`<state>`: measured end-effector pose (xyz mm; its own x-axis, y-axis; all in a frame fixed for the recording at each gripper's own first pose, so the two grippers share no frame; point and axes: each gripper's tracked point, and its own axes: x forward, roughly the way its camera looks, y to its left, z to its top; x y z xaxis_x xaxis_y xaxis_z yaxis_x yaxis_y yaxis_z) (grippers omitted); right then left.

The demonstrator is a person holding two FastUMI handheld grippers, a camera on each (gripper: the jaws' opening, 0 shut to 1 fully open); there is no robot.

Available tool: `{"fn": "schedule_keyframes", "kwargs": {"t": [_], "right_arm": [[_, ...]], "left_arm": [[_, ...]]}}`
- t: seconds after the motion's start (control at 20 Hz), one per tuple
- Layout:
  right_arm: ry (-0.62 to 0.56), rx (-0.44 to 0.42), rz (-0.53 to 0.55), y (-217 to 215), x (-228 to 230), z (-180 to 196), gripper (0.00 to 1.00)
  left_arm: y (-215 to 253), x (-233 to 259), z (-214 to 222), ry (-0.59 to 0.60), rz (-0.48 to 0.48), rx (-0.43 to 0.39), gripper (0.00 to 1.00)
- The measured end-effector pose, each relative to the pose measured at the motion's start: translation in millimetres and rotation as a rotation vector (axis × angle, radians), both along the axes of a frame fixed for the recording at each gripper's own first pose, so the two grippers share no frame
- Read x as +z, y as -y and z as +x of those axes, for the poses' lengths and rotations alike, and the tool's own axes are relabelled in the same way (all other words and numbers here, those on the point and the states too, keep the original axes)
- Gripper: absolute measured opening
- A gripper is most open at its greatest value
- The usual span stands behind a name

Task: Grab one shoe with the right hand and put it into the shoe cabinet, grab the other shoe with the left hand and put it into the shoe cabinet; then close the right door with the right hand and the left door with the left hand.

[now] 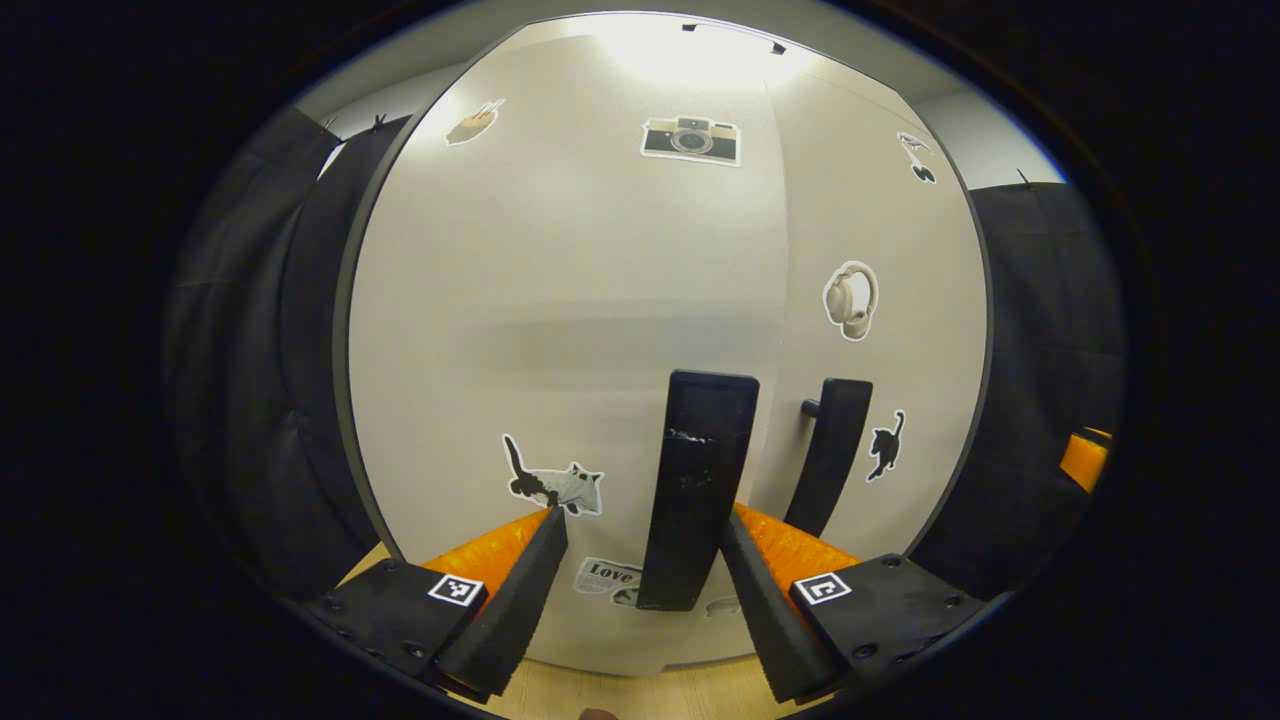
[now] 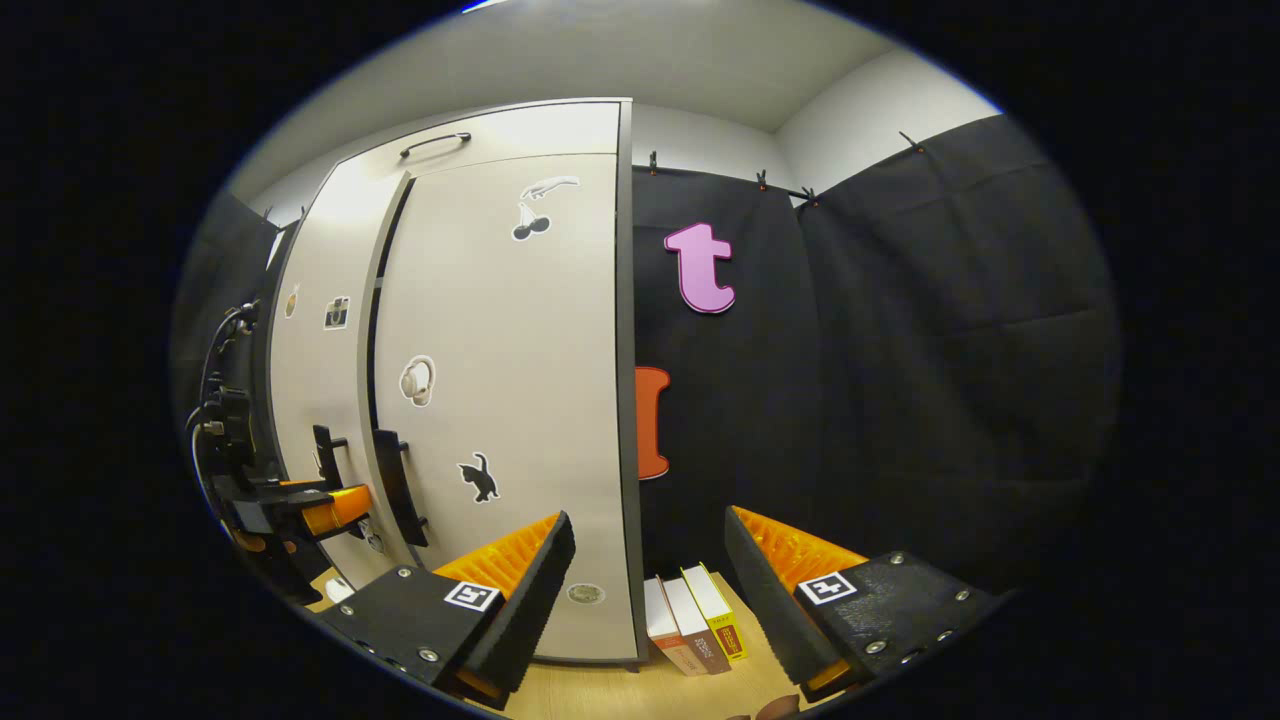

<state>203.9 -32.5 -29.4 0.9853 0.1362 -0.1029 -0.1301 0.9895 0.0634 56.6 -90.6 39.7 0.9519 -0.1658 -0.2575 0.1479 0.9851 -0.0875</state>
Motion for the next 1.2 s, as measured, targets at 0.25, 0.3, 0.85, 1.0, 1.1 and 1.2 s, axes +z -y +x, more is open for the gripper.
{"fn": "schedule_keyframes", "kwargs": {"t": [0.25, 0.3, 0.85, 1.0, 1.1, 1.2], "right_arm": [[0.032, 0.068, 0.002, -15, 34, -4, 0.93], [0.045, 0.076, -0.005, -17, 42, -5, 0.93], [0.213, 0.118, -0.016, -32, 123, -43, 0.93], [0.222, 0.137, -0.017, -46, 127, -48, 0.93], [0.215, 0.149, -0.022, -57, 125, -50, 0.93], [0.207, 0.162, -0.030, -69, 123, -52, 0.93]], "left_arm": [[-20, 56, -48, 0.054, 0.043, -0.015, 0.97], [-27, 71, -57, 0.078, 0.051, -0.010, 0.97], [-147, 184, -146, 0.279, 0.061, 0.160, 0.98], [-173, 186, -159, 0.289, 0.064, 0.210, 0.96], [-187, 185, -166, 0.283, 0.059, 0.225, 0.96], [-198, 181, -171, 0.271, 0.051, 0.232, 0.96]]}}
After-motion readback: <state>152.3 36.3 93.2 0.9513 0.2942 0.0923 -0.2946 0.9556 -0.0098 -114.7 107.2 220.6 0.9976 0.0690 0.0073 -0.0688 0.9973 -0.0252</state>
